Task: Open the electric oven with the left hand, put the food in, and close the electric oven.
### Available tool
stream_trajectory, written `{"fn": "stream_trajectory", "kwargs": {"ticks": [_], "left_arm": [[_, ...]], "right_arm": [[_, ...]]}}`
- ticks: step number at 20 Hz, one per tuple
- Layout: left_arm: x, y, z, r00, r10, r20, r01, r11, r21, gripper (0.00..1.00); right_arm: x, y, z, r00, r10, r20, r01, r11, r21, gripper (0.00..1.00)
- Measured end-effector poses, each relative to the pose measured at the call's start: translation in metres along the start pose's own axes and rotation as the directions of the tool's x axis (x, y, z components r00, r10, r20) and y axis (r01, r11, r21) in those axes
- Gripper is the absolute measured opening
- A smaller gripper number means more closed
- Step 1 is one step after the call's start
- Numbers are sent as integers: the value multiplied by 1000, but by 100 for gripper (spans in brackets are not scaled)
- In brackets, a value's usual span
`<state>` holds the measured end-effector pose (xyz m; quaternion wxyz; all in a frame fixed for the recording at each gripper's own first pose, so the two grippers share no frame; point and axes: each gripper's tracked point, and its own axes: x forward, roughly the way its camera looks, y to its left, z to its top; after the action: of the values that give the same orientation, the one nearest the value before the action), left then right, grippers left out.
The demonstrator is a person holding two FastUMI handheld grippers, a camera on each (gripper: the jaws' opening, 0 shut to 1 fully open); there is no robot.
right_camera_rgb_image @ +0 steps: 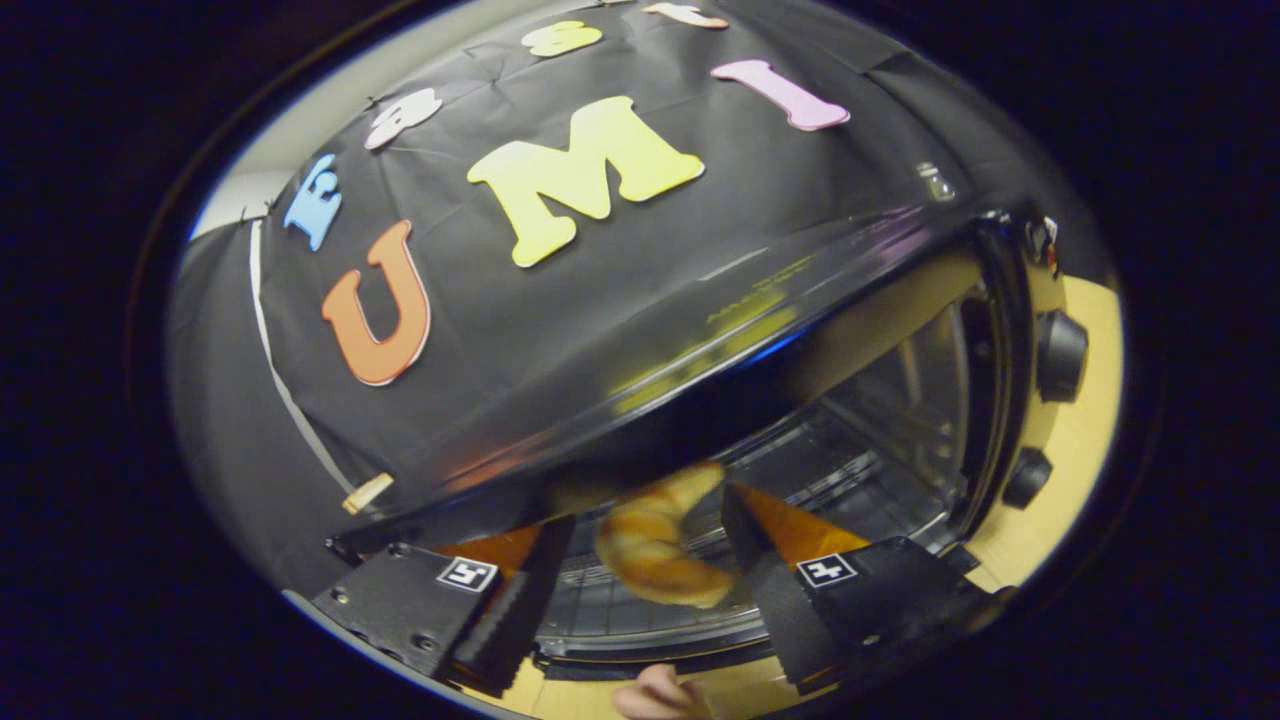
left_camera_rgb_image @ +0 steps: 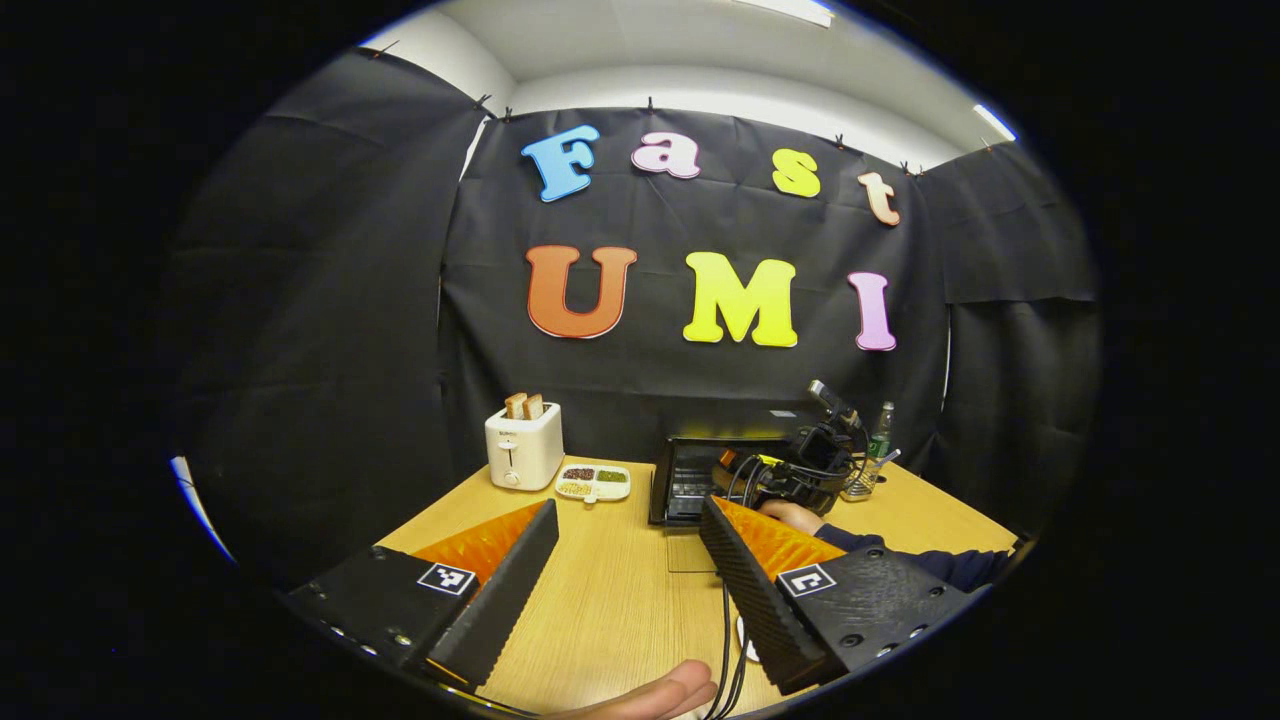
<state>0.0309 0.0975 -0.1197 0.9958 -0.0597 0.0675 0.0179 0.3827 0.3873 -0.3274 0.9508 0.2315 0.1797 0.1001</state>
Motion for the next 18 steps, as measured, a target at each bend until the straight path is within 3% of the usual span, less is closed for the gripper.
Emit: {"fn": "stream_trajectory", "kwargs": {"ticks": [1, 6, 10, 11, 12, 13, 16, 18], "left_arm": [[-1, -1, 2, 1000, -5, 3, 4, 1000, 4, 93], [-13, -14, 6, 999, -32, 14, 32, 999, 1, 93], [-15, -28, 0, 998, -60, 2, 60, 998, 1, 94], [-15, -33, -2, 998, -70, -3, 70, 998, 1, 94], [-14, -39, -3, 997, -78, -7, 78, 997, 2, 94], [-13, -44, -6, 996, -89, -11, 89, 996, 2, 94], [-6, -63, -15, 992, -125, -34, 126, 992, 1, 94], [0, -71, -17, 990, -133, -42, 133, 991, 15, 94]], "right_arm": [[-7, 4, -4, 1000, 20, -13, -20, 1000, -11, 100], [-57, 6, 7, 998, 68, -7, -69, 994, -84, 96], [-112, 5, 28, 993, 114, 11, -112, 988, -104, 100], [-127, 6, 35, 991, 130, 19, -127, 985, -114, 95], [-144, 7, 43, 989, 148, 27, -144, 982, -124, 98], [-158, 5, 49, 988, 152, 28, -147, 980, -134, 100], [-209, -11, 65, 994, 105, 9, -100, 968, -231, 94], [-242, -15, 94, 992, 103, 71, -74, 941, -329, 99]]}}
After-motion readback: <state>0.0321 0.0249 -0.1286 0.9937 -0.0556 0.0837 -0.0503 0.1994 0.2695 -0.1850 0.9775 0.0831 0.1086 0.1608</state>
